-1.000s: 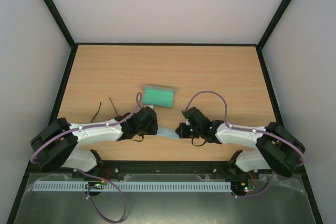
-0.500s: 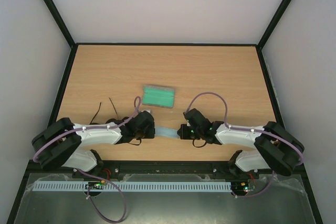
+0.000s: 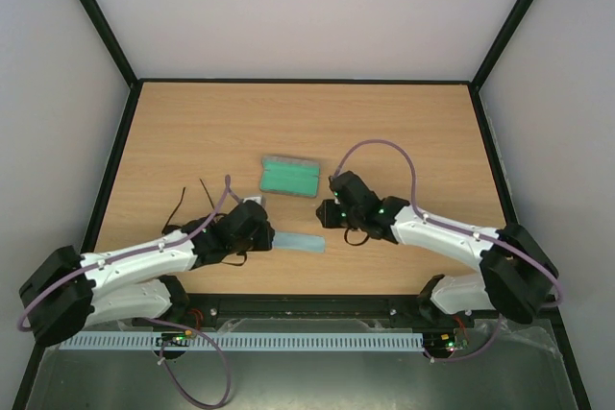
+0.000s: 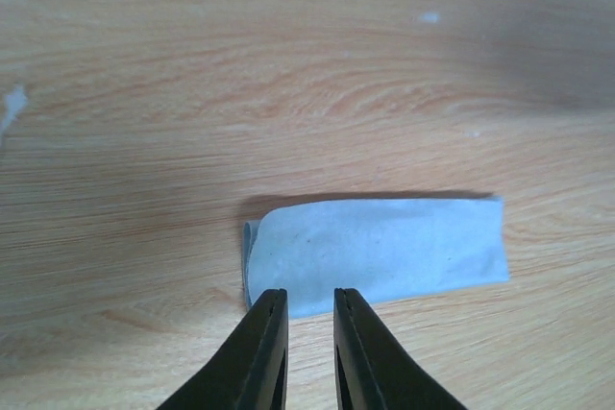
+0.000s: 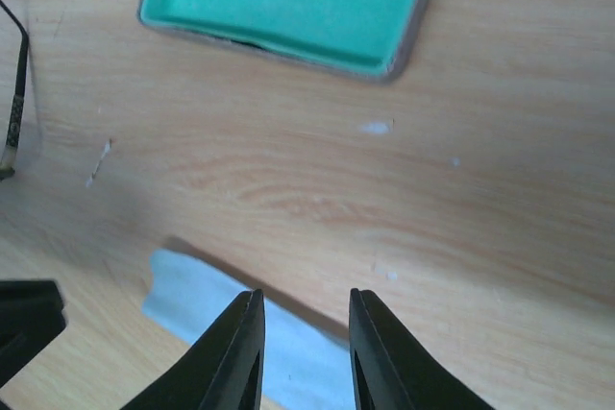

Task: Organize the sunglasses
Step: Adjust the glasses cleaning cloth at the center of the board, then move the sunglasses case at the center of the board.

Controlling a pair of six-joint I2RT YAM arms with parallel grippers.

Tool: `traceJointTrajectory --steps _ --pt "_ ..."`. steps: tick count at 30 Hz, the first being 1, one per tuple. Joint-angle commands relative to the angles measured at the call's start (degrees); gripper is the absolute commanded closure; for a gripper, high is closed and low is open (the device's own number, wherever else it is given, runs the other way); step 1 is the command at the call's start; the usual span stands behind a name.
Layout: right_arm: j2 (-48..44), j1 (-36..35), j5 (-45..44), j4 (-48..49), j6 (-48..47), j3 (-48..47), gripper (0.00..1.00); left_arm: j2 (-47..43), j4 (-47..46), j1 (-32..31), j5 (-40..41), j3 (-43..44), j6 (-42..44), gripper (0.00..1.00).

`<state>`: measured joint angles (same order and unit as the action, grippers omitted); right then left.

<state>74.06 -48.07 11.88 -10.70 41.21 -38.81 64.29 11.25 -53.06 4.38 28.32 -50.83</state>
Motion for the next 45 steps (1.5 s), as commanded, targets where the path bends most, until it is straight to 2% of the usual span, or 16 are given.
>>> traceJointTrajectory --steps 1,7,11,14,16,23,28,36,42,45 --pt "3.88 0.92 -3.29 -4.92 -3.91 -5.15 0.73 -3.56 8.23 0.68 3.10 2.92 0.20 0.82" --pt "7.44 0.96 -3.29 -4.00 -4.47 -7.42 0.72 -5.21 9.36 2.06 3.54 1.38 -0.04 0.70" --pt "12.81 1.07 -6.80 -5.57 -6.59 -13.07 0.71 -7.08 10.18 3.85 3.69 0.03 -0.23 0.68" --pt "17.94 1.23 -10.84 -7.79 -7.08 -18.23 0.60 -9.11 11.02 4.95 3.16 -0.40 -0.39 0.63" --pt "21.69 1.22 -13.80 -10.25 -7.19 -21.72 0.58 -10.24 11.91 5.23 3.07 -0.39 -0.41 0.61" --pt "31.35 1.31 -22.08 -15.36 -6.51 -29.23 0.57 -12.95 14.18 5.69 3.29 -0.32 -0.57 0.61" --pt "34.34 1.70 -24.07 -15.30 -5.93 -30.42 0.58 -13.89 14.42 5.80 3.09 -0.70 -0.75 0.61" --pt "36.14 2.49 -22.02 -12.52 -5.67 -29.59 0.59 -14.15 14.42 5.81 3.09 -0.65 -0.53 0.61" --pt "35.01 2.50 -21.27 -10.56 -5.16 -25.84 0.67 -14.49 14.33 5.78 3.00 -1.21 -0.74 0.61" --pt "33.37 2.57 -20.78 -9.43 -5.04 -22.89 0.68 -14.69 13.99 5.80 2.89 -1.65 -0.98 0.62"
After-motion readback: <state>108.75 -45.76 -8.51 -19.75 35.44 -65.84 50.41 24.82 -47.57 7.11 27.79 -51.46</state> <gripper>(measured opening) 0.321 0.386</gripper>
